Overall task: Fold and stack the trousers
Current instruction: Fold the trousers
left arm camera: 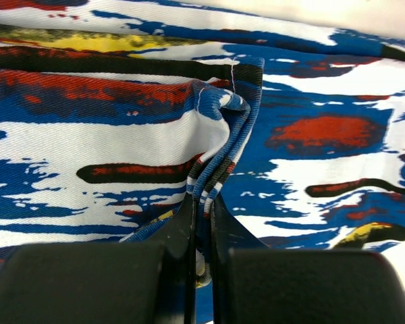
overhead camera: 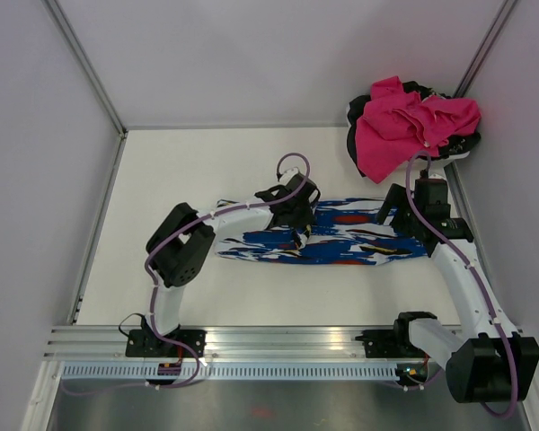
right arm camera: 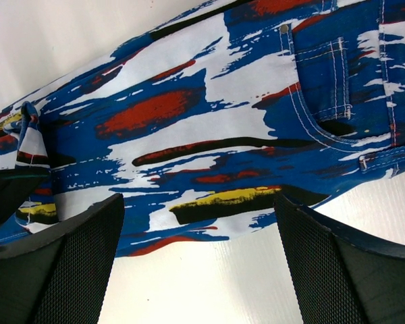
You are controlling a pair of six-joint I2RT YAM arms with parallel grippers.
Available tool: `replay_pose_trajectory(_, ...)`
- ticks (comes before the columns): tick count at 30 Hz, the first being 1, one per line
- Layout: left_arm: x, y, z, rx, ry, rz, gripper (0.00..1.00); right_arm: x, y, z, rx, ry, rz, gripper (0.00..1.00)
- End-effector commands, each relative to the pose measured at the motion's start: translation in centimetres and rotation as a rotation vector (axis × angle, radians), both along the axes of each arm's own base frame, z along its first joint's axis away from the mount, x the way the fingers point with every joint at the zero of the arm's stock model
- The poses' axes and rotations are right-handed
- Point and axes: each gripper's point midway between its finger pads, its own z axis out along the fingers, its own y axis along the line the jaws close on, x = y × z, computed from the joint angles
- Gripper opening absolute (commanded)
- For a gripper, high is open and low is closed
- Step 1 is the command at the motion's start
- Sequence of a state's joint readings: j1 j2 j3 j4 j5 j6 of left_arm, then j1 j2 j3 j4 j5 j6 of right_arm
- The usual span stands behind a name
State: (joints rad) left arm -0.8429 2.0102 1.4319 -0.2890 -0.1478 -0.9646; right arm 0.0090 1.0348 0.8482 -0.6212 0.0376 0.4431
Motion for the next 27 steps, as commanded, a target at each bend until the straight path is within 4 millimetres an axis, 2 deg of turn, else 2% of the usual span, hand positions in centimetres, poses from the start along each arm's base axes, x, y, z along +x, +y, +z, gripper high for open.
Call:
replay_pose_trajectory(1, 0.8, -4.1, 5.0, -0.185, -0.068, 0.003, 0.02, 0.1, 0.2, 0.7, 0.003, -0.022, 0.016, 0.98)
replay_pose_trajectory(8, -0.1, -5.7, 5.4, -0.217, -0.068, -0.030, 0.02, 0.0, 0.2, 0.7, 0.006, -0.024, 0.015, 0.98)
replay_pose_trajectory(12, -0.7, -6.4, 3.4, -0.201, -0.015, -0.062, 0.02, -0.1, 0.5, 0.6, 0.021, -0.021, 0.025, 0.98)
replay_pose_trajectory(15, -0.7, -6.1, 3.7, -0.186, -0.023, -0.075, 0.60, -0.1, 0.5, 0.7, 0.014, -0.020, 0.034, 0.98)
replay_pose_trajectory(16, -0.7, -5.4, 3.7, -0.154, -0.025, -0.060, 0.99, -0.1, 0.5, 0.7, 0.011, -0.022, 0.038, 0.98)
replay_pose_trajectory(17, -0.5, -5.1, 4.4, -0.141, -0.052, -0.070, 1.00, 0.0, 0.5, 0.9, 0.010, -0.026, 0.040, 0.98)
replay_pose_trajectory(18, -0.2, -4.7, 5.9, -0.138, -0.088, -0.064, 1.00, 0.0, 1.0, 1.0, 0.029, -0.028, 0.059, 0.98)
replay_pose_trajectory(20, -0.1, -3.4, 7.1, -0.101, -0.119, -0.062, 1.00, 0.2, 1.4, 1.5, 0.044, -0.043, 0.076, 0.98)
replay_pose_trajectory(21, 0.1, -2.7, 9.2, -0.107, -0.155, -0.052, 1.00, 0.3, 1.6, 1.7, 0.052, -0.051, 0.084, 0.98)
replay_pose_trajectory(24, 0.5, 0.7, 10.0, -0.050, -0.170, -0.017, 1.00, 0.7, 2.7, 2.4, 0.094, -0.078, 0.133, 0.98)
replay_pose_trajectory(25, 1.0, 2.7, 11.6, -0.061, -0.191, 0.018, 1.00, 0.7, 3.4, 2.5, 0.117, -0.079, 0.161, 0.98)
replay_pose_trajectory(26, 0.6, 4.7, 9.9, -0.024, -0.160, 0.037, 1.00, 0.8, 3.7, 2.5, 0.129, -0.083, 0.168, 0.98)
replay_pose_trajectory(27, 0.6, 6.3, 9.7, -0.022, -0.152, 0.061, 1.00, 1.0, 4.3, 2.5, 0.141, -0.089, 0.187, 0.96)
